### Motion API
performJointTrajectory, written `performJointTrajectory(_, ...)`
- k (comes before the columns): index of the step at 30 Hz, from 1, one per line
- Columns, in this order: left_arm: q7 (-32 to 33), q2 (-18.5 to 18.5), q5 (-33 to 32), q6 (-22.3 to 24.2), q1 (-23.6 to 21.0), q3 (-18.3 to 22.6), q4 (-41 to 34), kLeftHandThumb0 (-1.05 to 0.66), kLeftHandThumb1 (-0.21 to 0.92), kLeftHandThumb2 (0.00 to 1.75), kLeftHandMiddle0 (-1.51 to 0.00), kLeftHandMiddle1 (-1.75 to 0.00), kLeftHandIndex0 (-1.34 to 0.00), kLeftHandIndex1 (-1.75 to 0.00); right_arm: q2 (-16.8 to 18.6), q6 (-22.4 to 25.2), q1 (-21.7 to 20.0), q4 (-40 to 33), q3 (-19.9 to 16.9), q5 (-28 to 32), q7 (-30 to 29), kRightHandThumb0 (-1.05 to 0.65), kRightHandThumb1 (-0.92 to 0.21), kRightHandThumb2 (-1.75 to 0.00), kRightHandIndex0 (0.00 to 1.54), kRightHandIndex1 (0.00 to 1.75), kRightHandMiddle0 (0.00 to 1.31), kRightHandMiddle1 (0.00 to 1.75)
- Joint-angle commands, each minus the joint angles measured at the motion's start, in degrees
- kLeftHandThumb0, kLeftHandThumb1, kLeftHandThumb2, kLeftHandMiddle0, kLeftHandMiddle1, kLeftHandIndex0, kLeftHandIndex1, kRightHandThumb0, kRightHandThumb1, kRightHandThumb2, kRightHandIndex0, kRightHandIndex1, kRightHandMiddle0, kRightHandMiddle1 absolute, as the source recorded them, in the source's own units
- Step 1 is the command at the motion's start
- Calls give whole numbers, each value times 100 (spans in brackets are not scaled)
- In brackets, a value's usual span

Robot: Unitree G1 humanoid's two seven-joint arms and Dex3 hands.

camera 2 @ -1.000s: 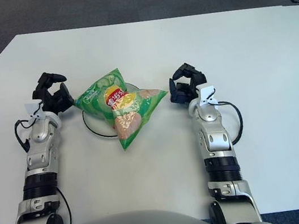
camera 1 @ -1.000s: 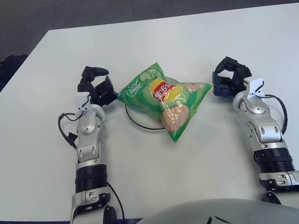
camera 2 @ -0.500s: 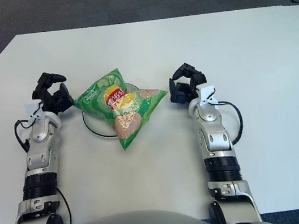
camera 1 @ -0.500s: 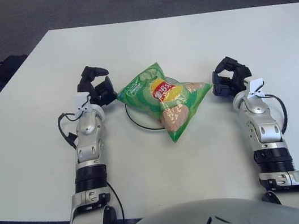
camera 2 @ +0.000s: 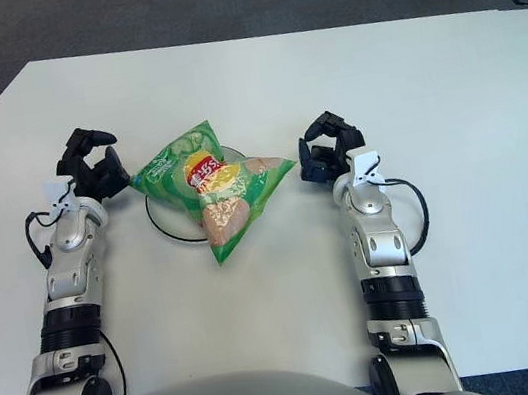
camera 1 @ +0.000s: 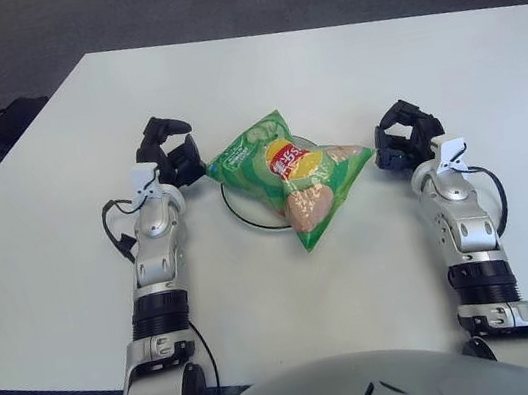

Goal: Put the snack into the plate.

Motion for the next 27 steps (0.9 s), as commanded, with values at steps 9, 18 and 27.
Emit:
performJointTrajectory(9, 47, 17, 14, 10, 26, 45, 36, -45, 42, 118, -116, -175, -53, -175, 102, 104, 305, 140, -42, 60, -4, -49, -30, -133, 124, 175, 63, 175)
performJointTrajectory(18, 13, 34, 16, -41, 16, 37, 88, -45, 42, 119, -117, -175, -53, -175, 100, 25, 310, 163, -40, 67, 25, -49, -30, -133, 124, 175, 63, 175)
performJointTrajectory(27, 61, -5, 1, 2, 7, 50, 94, -45, 41, 120, -116, -175, -54, -175, 125, -531, 334, 330, -108, 253, 266, -49, -29, -134, 124, 175, 63, 175)
